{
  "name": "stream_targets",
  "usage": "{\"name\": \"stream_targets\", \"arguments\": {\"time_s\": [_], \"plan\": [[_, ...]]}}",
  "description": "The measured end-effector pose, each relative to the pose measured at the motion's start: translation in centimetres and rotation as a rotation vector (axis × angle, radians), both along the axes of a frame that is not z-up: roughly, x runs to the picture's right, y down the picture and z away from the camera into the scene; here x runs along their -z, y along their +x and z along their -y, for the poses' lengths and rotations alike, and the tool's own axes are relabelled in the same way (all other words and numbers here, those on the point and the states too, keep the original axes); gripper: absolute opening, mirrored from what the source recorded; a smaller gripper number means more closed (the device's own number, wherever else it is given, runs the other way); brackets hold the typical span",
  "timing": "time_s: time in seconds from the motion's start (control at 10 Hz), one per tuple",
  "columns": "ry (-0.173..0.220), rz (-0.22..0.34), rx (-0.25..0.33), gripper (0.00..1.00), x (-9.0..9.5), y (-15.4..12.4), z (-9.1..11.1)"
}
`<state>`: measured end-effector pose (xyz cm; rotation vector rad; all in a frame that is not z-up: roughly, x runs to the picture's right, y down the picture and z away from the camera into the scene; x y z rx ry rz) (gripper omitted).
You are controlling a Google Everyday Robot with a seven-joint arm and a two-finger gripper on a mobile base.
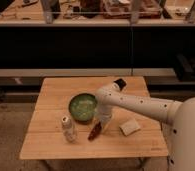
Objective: Place the pepper in the ceramic bowl
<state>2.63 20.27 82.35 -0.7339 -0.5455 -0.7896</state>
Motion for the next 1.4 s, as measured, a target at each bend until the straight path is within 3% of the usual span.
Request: {"name": "stream_targets", "arguments": {"time_s": [0.2, 0.3, 0.6, 0.8, 0.9, 1.1, 1.4], "plan": [[0.012, -0.024, -0.057, 0.38, 1.1, 1.2, 2.2], [0.03, -0.04, -0.097, 0.38, 1.9, 2.0, 4.2], [0.084, -0.04, -0.157, 0.38, 2.1, 1.3, 9.0], [0.134, -0.006, -0.192, 0.42, 0.3, -1.6, 11.9], [0.15, 0.007, -0.208, 0.5, -0.9, -3.1, 12.5], [0.187, 0.016, -0.218, 0.72, -3.5, -5.7, 13.1], [0.213, 0.0, -0.214, 0.8, -5.6, -6.7, 12.6]]}}
